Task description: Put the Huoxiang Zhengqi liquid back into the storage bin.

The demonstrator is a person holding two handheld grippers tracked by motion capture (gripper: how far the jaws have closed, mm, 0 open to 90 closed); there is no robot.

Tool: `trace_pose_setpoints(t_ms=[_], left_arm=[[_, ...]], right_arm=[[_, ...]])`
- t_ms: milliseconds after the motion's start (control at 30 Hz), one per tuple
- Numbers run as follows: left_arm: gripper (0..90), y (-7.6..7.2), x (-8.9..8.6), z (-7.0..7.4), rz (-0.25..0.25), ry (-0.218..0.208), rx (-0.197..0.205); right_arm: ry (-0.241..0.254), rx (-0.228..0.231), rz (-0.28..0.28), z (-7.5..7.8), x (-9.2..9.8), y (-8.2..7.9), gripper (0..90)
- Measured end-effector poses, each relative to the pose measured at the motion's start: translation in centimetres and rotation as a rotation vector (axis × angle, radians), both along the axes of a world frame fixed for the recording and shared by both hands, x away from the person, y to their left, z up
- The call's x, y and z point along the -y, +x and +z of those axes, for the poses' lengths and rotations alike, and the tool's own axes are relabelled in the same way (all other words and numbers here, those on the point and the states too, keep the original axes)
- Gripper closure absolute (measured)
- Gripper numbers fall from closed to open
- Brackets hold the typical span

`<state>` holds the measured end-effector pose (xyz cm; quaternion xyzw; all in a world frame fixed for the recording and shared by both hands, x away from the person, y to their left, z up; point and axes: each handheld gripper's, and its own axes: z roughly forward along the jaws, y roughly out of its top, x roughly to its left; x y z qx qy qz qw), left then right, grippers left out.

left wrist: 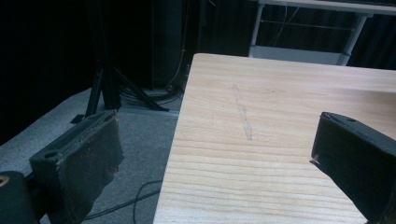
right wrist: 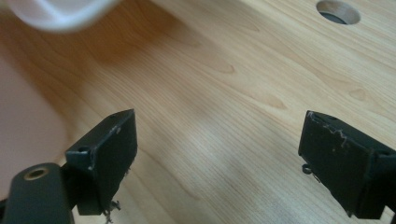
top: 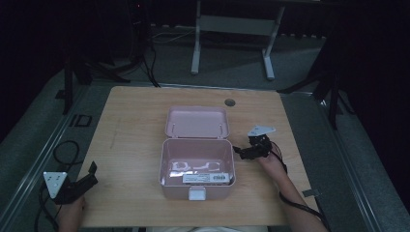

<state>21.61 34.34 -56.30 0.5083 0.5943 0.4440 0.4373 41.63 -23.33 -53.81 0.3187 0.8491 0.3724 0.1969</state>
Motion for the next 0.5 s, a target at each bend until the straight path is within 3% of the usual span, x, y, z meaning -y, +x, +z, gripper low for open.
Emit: trace_pose_setpoints(t_ms=[133,267,367,500], left_arm=[[2.1,0.0,0.0,0.0,0.000,0.000,-0.001],[2.1,0.0,0.0,0.0,-0.002,-0.002,0.001],[2.1,0.0,0.0,0.0,-0.003,-0.001,0.001],[2.1,0.0,0.0,0.0,-0.002,-0.001,0.001]], right_arm=[[0.014,0.030,-0.050,-1.1,0.0,-0.2,11.0],[0.052,0.045,-0.089,-1.0,0.6,-0.4,11.0],[0.041,0.057,-0.112,-0.8,1.2,-0.4,11.0],[0.061,0.037,-0.135,-0.7,2.5,-0.3,11.0]])
